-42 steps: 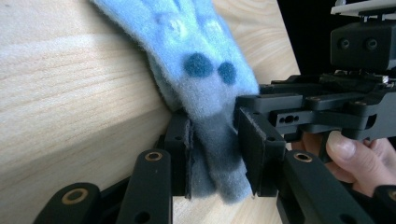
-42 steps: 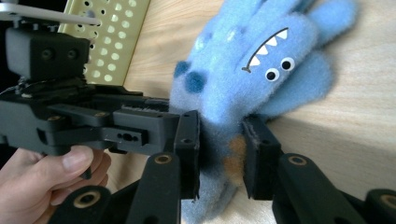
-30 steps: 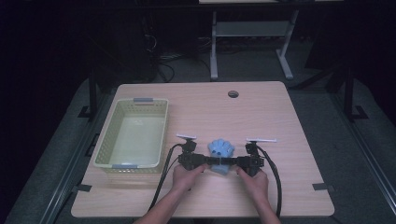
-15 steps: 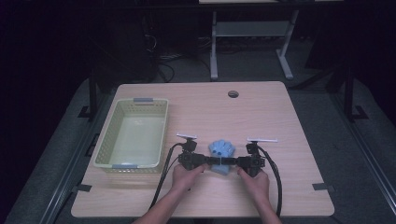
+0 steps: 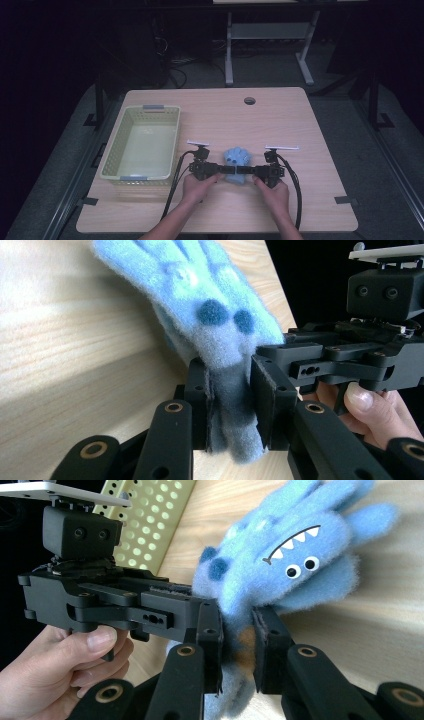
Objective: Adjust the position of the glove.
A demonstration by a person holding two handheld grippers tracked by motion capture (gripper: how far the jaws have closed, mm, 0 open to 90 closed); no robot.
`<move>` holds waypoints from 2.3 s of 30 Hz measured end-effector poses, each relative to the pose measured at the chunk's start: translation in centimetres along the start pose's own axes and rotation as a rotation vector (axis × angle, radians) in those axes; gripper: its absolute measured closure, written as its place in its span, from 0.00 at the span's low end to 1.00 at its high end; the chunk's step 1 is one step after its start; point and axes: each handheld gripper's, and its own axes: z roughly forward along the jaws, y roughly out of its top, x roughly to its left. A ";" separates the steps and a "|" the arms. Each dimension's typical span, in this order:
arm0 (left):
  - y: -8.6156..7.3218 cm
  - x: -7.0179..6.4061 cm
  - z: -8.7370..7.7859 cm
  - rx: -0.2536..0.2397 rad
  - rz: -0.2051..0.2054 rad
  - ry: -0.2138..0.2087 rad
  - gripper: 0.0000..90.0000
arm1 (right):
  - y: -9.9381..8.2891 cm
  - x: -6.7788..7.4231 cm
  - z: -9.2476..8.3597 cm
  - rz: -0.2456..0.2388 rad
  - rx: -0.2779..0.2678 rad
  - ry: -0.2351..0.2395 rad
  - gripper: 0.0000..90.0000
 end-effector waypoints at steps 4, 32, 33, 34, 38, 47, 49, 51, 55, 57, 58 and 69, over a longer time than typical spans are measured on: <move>0.4 -0.6 -0.6 -0.011 0.016 -0.002 0.78 | 0.4 0.7 -0.3 -0.015 -0.014 0.008 0.85; 2.6 -2.8 -6.7 -0.092 0.077 0.008 0.78 | 4.0 6.7 0.4 -0.120 -0.022 0.054 0.85; 2.7 -2.8 -7.0 -0.096 0.074 0.005 0.78 | 4.0 6.7 0.4 -0.120 -0.022 0.054 0.85; 2.7 -2.8 -7.2 -0.100 0.073 0.002 0.78 | 4.2 7.1 0.6 -0.127 -0.019 0.055 0.85; 3.0 -2.8 -8.2 -0.108 0.072 0.006 0.78 | 4.6 7.8 1.0 -0.144 -0.018 0.060 0.85; 3.5 -2.7 -10.2 -0.128 0.073 0.012 0.78 | 5.6 9.4 2.0 -0.161 -0.011 0.072 0.85; 3.5 -2.6 -10.9 -0.135 0.070 0.015 0.78 | 5.8 9.9 2.4 -0.166 -0.009 0.080 0.85; 3.6 -2.5 -11.3 -0.138 0.070 0.016 0.78 | 6.0 10.1 2.7 -0.165 -0.002 0.085 0.85; 3.7 -2.4 -12.0 -0.147 0.068 0.022 0.78 | 6.2 10.6 3.2 -0.176 0.003 0.086 0.85; 3.7 -2.4 -12.4 -0.148 0.072 0.024 0.78 | 6.4 11.0 3.4 -0.178 0.004 0.088 0.85; 3.7 -2.3 -12.5 -0.152 0.071 0.022 0.78 | 6.5 11.1 3.5 -0.181 0.006 0.086 0.85; 3.7 -2.1 -14.2 -0.171 0.067 0.026 0.78 | 7.1 12.6 4.7 -0.206 0.022 0.100 0.86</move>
